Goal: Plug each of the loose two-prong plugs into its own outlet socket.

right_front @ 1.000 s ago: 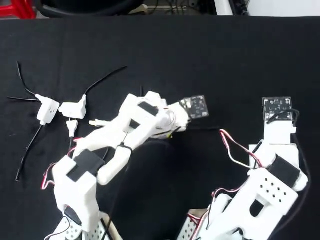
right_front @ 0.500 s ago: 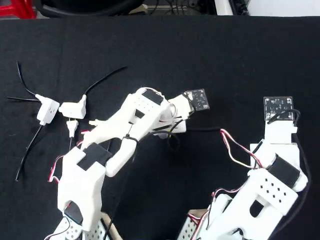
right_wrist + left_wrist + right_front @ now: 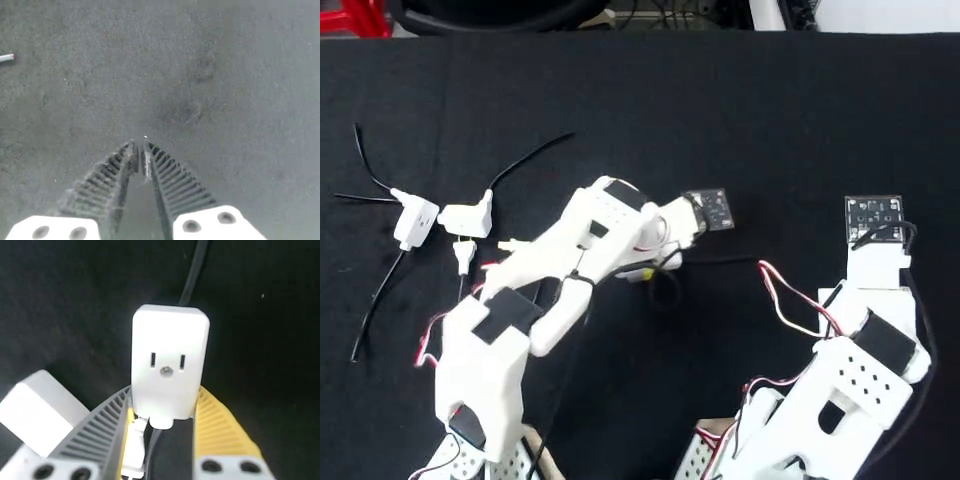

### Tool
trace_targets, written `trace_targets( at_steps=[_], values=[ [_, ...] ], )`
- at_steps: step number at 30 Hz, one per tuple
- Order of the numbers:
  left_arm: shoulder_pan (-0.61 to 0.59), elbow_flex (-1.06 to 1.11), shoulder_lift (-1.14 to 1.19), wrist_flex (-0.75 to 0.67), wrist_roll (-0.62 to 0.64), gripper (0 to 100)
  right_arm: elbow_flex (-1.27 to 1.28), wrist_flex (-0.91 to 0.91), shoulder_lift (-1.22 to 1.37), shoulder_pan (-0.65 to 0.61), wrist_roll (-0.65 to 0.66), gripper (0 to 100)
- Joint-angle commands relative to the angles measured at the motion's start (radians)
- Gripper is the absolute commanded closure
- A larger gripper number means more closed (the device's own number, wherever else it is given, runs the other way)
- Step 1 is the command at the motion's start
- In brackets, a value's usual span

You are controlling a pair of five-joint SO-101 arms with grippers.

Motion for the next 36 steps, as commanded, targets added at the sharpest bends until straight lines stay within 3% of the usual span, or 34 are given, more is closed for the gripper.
trace_targets(
  at_steps=[1,9,14,17,28,30,34,36],
  values=[
    [-0.016,0.142,-0.169,0.028,0.003,97,-0.016,-0.018,-0.018,-0.008,0.0,98.5],
    [-0.087,0.616,-0.825,-0.04,0.003,97,-0.027,-0.011,-0.013,-0.014,0.0,98.5],
    [-0.229,0.762,-1.117,0.095,-0.063,97,-0.071,0.064,-0.012,-0.087,0.0,98.5],
    [-0.283,0.842,-1.223,0.172,-0.133,97,-0.104,0.11,-0.01,-0.189,0.0,98.5],
    [-0.297,1.239,-1.574,0.172,-0.13,97,-0.116,0.224,-0.008,-0.674,-0.009,98.5],
    [-0.303,1.279,-1.636,0.18,-0.129,91,-0.116,0.224,-0.008,-0.71,-0.025,98.5],
    [-0.303,1.325,-1.748,0.18,-0.083,67,-0.142,0.229,-0.007,-0.73,-0.052,98.5],
    [-0.303,1.316,-1.801,0.18,-0.049,66,-0.16,0.229,0.008,-0.73,-0.06,98.5]
  ],
)
